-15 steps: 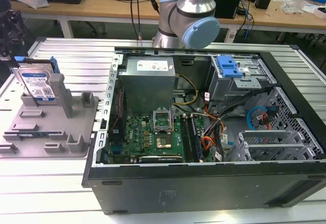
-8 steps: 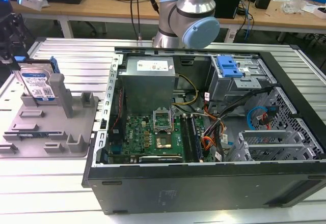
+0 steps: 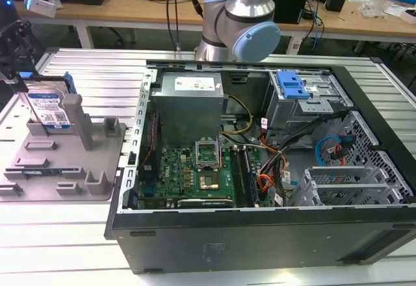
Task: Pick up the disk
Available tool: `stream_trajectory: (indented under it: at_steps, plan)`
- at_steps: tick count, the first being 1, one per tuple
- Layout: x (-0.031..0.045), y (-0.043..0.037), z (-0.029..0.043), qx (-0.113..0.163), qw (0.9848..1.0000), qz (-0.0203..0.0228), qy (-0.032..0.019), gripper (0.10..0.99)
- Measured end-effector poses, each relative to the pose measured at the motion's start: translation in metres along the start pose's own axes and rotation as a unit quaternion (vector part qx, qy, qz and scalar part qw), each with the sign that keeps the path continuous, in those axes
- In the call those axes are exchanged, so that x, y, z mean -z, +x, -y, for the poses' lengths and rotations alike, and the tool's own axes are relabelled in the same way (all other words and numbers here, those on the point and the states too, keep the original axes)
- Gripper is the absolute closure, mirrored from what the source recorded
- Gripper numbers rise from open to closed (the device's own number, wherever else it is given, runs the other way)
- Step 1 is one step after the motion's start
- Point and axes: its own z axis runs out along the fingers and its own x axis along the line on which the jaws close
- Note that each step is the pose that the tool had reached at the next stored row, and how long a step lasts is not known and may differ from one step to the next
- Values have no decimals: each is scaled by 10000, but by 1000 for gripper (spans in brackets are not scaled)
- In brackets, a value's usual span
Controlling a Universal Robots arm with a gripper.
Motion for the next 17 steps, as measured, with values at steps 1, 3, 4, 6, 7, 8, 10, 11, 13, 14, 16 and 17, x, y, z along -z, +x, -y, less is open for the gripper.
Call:
stream_trajectory:
  at_steps: [1,3,4,6,7,8,10,11,13,14,16,17]
  plan:
    - [-8,-2,4,0,10000,0,-1,545]
    - [-18,-7,7,1,10000,0,-4,545]
    - [-28,-9,8,2,10000,0,-5,545]
    - [-40,-10,7,1,10000,0,-4,545]
    - [-46,-10,7,1,10000,0,-5,545]
    - [-52,-10,7,1,10000,0,-5,545]
    - [-86,-12,6,1,10000,0,-5,545]
    - [-94,-12,6,1,10000,0,-4,545]
    - [-113,-12,5,1,10000,0,-5,545]
    - [-122,-13,2,1,10000,0,-5,545]
    - [-140,-13,-1,1,10000,0,-5,545]
    - [-147,-14,-2,1,10000,0,-4,545]
